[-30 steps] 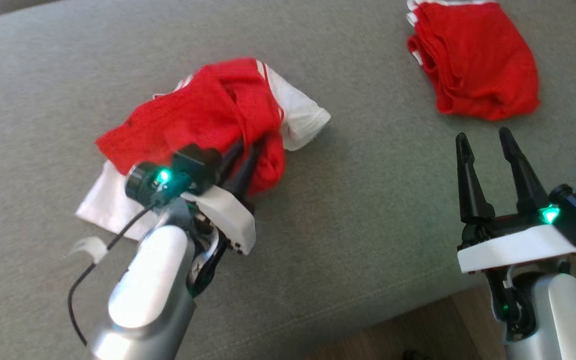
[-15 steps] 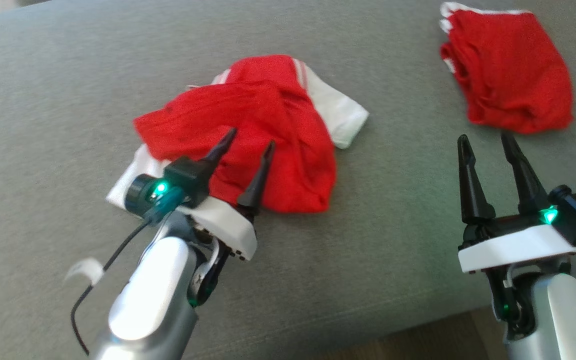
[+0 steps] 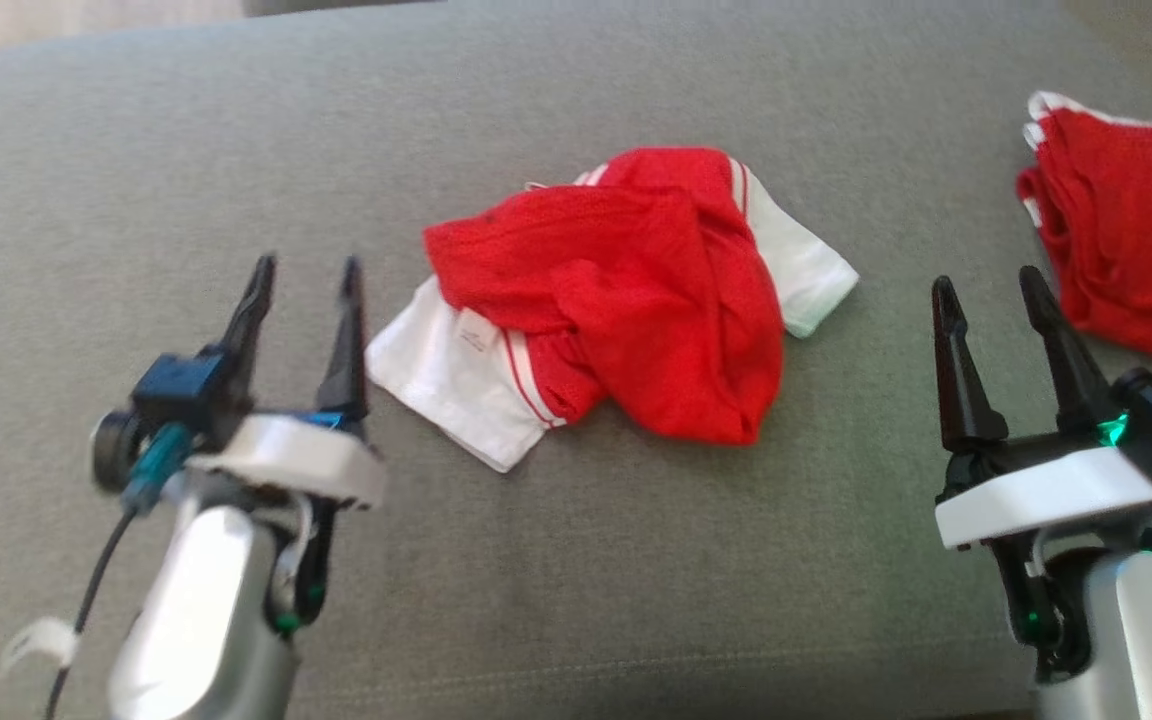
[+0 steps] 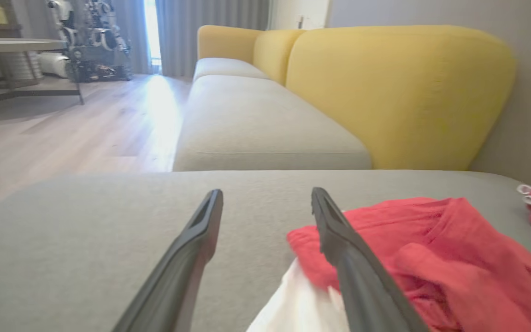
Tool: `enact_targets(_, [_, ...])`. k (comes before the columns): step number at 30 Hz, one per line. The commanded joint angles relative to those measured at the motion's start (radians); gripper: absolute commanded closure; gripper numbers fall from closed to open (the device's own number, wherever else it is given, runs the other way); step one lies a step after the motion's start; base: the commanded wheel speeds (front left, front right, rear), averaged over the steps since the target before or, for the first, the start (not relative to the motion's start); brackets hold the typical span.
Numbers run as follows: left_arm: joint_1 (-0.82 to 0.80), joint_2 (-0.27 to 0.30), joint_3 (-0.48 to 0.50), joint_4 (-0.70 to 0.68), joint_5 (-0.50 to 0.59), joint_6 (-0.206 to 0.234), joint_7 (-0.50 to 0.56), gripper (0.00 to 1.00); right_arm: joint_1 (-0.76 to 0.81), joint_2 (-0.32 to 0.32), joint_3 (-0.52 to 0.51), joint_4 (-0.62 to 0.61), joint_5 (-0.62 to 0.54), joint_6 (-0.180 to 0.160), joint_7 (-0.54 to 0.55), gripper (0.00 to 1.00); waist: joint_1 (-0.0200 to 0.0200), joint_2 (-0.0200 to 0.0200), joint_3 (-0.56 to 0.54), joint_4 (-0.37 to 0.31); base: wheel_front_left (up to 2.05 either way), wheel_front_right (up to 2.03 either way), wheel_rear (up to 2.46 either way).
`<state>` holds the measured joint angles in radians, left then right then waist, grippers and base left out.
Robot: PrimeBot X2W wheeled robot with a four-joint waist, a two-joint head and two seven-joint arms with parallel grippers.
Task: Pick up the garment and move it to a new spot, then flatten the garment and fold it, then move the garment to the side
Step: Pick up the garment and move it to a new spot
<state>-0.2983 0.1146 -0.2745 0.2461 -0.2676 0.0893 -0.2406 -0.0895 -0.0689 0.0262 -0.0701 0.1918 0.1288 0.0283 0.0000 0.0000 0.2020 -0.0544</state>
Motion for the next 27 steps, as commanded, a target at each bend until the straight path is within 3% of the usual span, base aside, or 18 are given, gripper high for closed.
enact_targets(1, [-0.010, 0.028, 0.044, -0.038, -0.003, 0.008, -0.011, 0.00, 0.001, -0.014, 0.018, -0.042, -0.006, 0.002, 0.005, 0.00, 0.0000, 0.0000, -0.021, 0.022, 0.00, 0.00, 0.00])
enact_targets(9, [0.089, 0.074, 0.118, -0.061, -0.027, 0.026, -0.019, 0.00, 0.037, -0.021, 0.006, -0.051, -0.008, 0.002, 0.025, 0.00, 0.0000, 0.0000, -0.065, 0.061, 0.00, 0.00, 0.00])
enact_targets(27, [0.205, 0.096, 0.080, -0.080, -0.026, 0.010, -0.004, 0.00, 0.123, -0.028, 0.020, -0.060, -0.012, 0.002, 0.054, 0.00, 0.0000, 0.0000, -0.170, 0.052, 0.00, 0.00, 0.00])
